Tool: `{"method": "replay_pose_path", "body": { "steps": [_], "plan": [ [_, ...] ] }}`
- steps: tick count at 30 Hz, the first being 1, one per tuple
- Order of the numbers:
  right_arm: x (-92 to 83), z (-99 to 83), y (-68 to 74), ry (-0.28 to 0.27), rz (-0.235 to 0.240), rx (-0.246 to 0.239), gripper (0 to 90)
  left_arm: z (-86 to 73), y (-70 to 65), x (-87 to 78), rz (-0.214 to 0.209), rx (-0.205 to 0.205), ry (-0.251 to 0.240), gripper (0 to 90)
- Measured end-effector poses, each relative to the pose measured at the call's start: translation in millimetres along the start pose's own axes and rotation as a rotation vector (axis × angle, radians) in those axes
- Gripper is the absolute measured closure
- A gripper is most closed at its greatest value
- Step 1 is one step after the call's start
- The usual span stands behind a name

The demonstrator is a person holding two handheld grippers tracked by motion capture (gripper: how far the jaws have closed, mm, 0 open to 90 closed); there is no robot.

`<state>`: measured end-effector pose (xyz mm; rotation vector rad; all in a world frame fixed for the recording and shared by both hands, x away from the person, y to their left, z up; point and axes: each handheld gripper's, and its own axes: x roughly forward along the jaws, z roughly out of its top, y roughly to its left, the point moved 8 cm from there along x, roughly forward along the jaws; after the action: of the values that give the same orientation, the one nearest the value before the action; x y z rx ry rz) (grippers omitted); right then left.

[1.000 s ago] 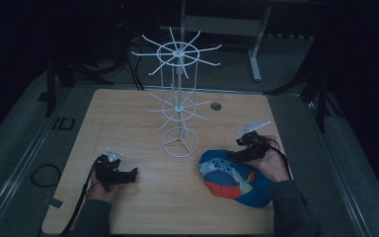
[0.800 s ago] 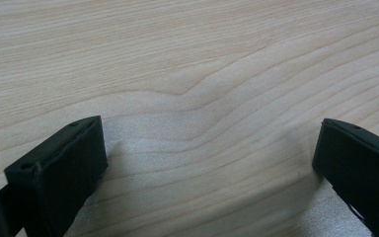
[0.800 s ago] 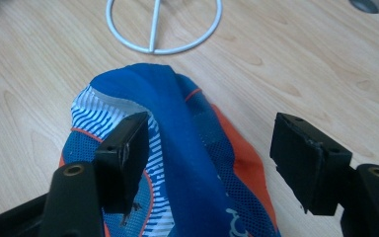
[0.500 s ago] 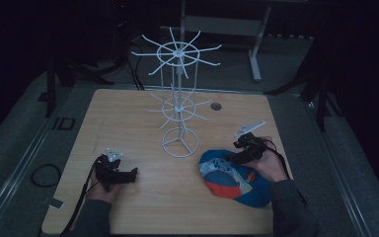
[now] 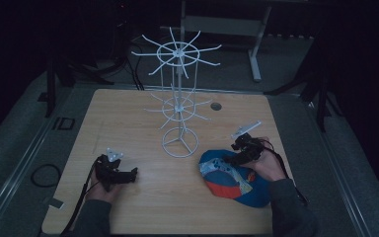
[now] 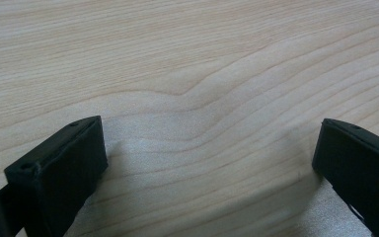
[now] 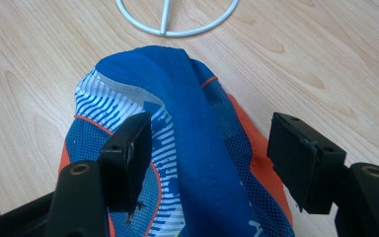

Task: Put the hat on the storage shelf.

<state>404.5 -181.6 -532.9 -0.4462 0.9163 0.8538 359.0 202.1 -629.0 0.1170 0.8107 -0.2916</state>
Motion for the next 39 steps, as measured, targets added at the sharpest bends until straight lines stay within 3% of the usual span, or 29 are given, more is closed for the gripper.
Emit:
{"method": "replay_pose_path", "body": {
  "steps": [17, 29, 39],
  "plan": [
    [9.7, -4.2, -0.2, 0.052, 0.018, 0.001, 33.9, 0.0, -0.1, 0.0, 0.000, 0.000, 0.000, 0.2],
    [19.5, -10.6, -5.6, 0.113, -0.021, 0.001, 32.1, 0.0, 0.0, 0.0, 0.000, 0.000, 0.000, 0.2],
    [23.1, -13.3, -4.5, 0.145, -0.022, -0.008, 34.8, 0.0, -0.1, 0.0, 0.000, -0.001, 0.000, 0.2]
  ]
}}
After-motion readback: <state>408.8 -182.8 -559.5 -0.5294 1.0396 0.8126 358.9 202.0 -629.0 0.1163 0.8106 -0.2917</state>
